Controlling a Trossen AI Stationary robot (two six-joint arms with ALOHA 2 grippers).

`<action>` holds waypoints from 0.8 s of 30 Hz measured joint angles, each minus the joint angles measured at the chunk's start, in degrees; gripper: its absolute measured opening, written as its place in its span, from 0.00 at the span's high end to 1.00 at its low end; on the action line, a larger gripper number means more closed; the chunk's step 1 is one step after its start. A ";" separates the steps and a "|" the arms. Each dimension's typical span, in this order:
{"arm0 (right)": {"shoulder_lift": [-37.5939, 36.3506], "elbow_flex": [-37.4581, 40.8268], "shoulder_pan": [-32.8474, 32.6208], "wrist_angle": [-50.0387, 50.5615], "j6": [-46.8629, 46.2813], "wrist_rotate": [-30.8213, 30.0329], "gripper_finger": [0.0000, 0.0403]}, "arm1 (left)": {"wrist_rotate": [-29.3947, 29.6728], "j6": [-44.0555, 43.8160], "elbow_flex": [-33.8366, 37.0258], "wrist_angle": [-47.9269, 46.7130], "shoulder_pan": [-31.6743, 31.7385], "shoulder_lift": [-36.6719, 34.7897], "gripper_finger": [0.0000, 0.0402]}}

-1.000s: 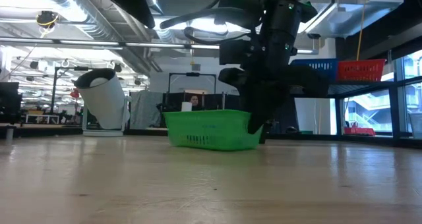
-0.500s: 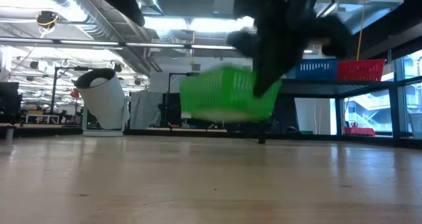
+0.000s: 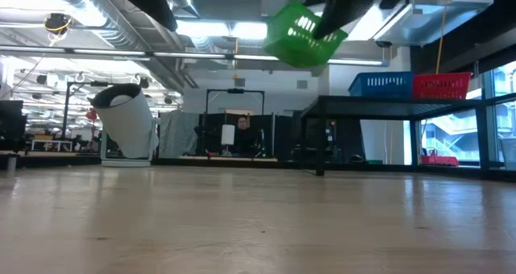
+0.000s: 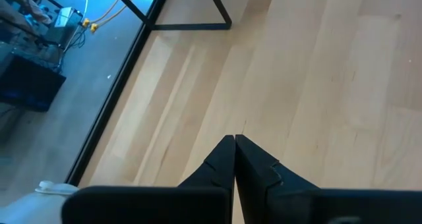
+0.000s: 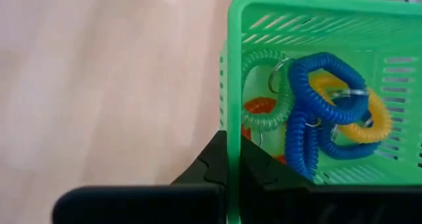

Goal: Pick & Place Office Desk Supplies
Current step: Put the green bin containing spring keychains on the shelf

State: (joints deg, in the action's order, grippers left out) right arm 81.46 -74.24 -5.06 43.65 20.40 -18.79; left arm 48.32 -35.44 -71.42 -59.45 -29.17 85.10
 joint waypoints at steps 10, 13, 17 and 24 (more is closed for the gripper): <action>-0.79 0.00 12.50 9.64 1.49 1.69 0.98 | 0.79 0.17 0.00 -0.01 0.00 0.00 1.00; -0.79 0.00 14.63 10.37 2.03 3.57 0.98 | 1.74 0.20 0.00 -0.12 0.02 0.00 0.99; -0.47 0.00 16.25 11.55 3.96 3.54 0.97 | 3.13 0.20 0.00 -0.15 0.02 0.00 1.00; -0.40 0.00 18.16 13.23 4.08 3.39 0.97 | 3.16 0.20 0.00 -0.39 0.02 0.00 0.99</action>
State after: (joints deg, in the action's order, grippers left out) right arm 81.06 -74.24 13.10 56.88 24.48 -15.40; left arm 51.48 -35.24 -71.42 -59.83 -29.15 85.10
